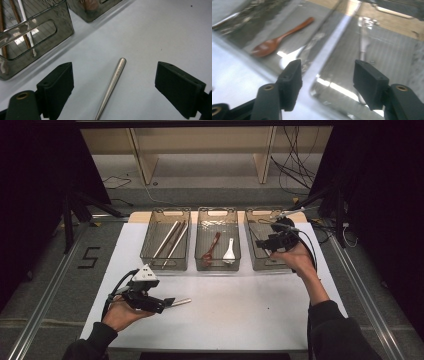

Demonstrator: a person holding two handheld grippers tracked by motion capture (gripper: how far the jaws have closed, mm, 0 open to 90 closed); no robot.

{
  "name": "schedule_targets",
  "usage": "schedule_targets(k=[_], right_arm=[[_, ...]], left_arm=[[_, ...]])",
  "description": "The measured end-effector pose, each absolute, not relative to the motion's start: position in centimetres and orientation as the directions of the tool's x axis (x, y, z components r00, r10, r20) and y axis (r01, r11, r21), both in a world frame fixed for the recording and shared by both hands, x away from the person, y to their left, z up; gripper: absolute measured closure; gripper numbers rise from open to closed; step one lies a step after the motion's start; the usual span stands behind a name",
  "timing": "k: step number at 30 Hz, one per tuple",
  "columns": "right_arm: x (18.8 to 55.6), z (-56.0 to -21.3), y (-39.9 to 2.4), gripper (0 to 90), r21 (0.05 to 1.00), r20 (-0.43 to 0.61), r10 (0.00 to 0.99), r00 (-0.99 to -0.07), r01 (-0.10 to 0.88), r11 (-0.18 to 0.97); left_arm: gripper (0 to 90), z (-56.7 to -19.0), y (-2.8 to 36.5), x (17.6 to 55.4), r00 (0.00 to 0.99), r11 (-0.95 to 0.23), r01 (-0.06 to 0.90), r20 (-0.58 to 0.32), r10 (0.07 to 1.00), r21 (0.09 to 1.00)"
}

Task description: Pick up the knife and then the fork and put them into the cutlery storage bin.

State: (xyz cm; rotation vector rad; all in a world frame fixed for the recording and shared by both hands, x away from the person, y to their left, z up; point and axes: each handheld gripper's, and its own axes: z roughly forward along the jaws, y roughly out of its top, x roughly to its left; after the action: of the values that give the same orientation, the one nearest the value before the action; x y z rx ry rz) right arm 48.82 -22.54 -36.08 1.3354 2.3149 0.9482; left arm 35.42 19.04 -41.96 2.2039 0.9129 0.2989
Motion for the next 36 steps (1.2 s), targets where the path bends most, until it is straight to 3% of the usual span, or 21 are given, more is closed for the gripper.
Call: schedule_targets(k=[16,36], right_arm=[[40.1,-38.1,-20.6,31.6,0.704,0.089,0.713,-0.696,0.55,0.449],[36.5,-40.2,-19.9,27.1,0.695,0.113,0.668,-0.736,0.539,0.476]], left_arm=[[16.1,-43.4,19.3,36.2,0.736,-0.594,0.573,-0.036,0.676,0.564],[21.7,-44.6,19.1,36.5,0.754,-0.678,0.58,0.018,0.657,0.451]])
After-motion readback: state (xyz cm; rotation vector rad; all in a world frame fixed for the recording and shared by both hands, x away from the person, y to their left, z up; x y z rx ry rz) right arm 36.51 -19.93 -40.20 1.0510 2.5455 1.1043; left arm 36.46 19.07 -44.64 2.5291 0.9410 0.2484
